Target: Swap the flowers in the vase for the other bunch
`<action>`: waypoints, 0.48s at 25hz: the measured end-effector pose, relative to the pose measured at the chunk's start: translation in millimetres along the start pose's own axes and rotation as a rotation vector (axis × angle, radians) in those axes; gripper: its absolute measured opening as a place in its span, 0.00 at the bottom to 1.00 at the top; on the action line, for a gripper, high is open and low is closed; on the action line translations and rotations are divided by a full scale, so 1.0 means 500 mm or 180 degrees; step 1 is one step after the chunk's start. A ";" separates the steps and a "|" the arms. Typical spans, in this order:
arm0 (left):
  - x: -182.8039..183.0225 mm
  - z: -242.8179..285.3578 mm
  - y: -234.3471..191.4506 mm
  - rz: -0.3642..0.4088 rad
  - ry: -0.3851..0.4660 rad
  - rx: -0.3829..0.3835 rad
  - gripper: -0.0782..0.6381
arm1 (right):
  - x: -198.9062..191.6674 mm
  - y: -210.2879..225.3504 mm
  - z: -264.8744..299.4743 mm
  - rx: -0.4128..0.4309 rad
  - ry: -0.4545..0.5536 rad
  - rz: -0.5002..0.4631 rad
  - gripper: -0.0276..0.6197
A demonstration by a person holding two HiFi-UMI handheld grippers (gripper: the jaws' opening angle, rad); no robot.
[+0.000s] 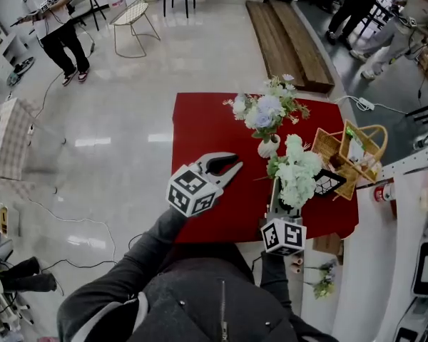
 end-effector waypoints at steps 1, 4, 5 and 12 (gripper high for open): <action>-0.001 -0.008 -0.001 -0.0022 0.0047 0.0018 0.18 | 0.001 -0.003 0.002 0.0011 0.0002 0.0010 0.12; -0.011 -0.032 -0.003 -0.0138 0.0138 0.0030 0.13 | 0.006 -0.010 0.007 0.0018 0.0004 0.0032 0.12; -0.016 -0.039 -0.003 -0.0179 0.0156 0.0033 0.12 | 0.008 -0.011 0.007 0.0015 0.0002 0.0027 0.12; -0.050 -0.073 0.004 -0.0369 0.0223 0.0061 0.12 | 0.017 0.003 0.001 -0.0054 -0.0032 0.0036 0.12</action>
Point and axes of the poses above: the fingertips, and each gripper's own axes: z forward along the fingers, y to its right, x out of its top, the point moved 5 cm from there along -z, backward along the fingers, and after that the axes turned 4 degrees about x, right-handed, at the moved point
